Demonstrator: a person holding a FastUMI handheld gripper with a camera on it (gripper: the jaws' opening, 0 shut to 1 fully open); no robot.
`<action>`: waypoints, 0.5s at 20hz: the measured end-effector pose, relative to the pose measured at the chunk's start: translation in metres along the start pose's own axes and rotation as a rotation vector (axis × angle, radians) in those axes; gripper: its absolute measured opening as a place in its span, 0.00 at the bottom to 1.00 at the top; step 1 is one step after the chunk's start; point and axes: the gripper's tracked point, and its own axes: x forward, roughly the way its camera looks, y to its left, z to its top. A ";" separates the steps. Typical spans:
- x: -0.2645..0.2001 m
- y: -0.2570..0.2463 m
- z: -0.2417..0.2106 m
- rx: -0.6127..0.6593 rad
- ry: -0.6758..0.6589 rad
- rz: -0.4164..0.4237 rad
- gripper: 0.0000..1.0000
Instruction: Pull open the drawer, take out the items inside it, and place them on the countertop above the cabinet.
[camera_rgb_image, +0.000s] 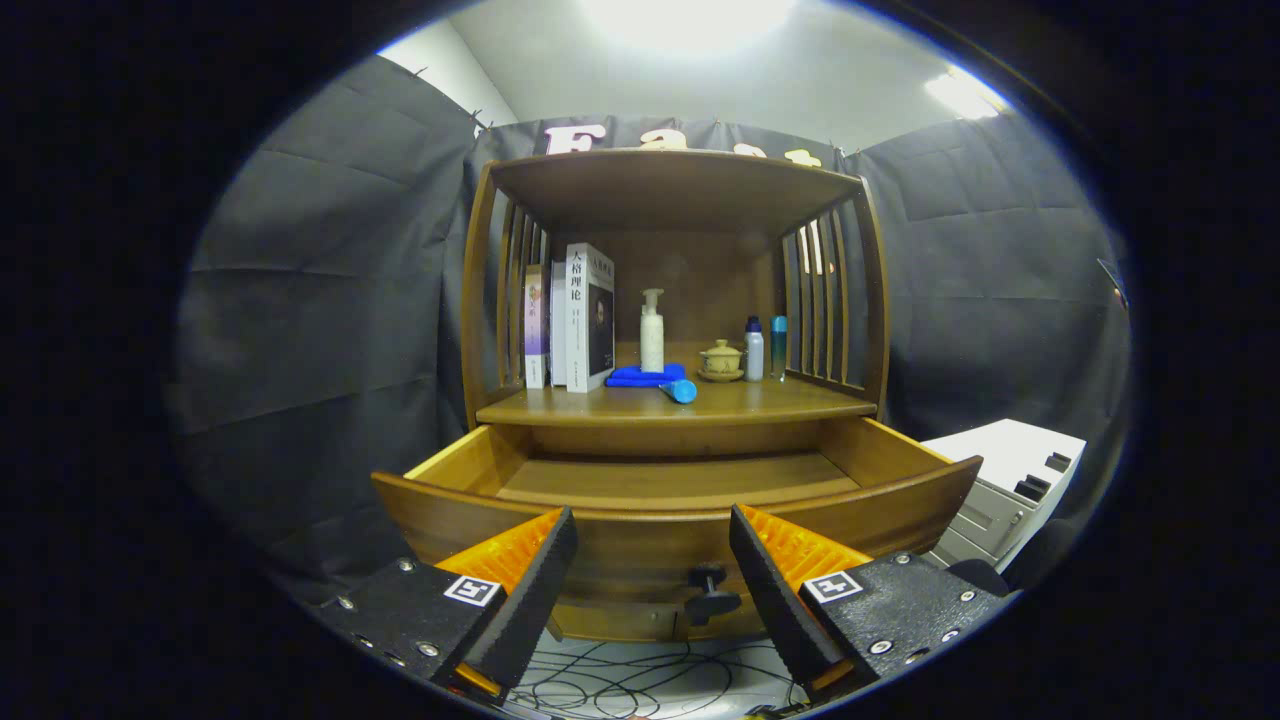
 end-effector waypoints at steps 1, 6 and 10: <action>0.000 -0.002 -0.007 0.001 0.009 -0.008 0.94; 0.016 -0.012 -0.031 -0.016 0.044 -0.033 0.94; 0.029 -0.023 -0.037 0.012 0.047 -0.058 0.95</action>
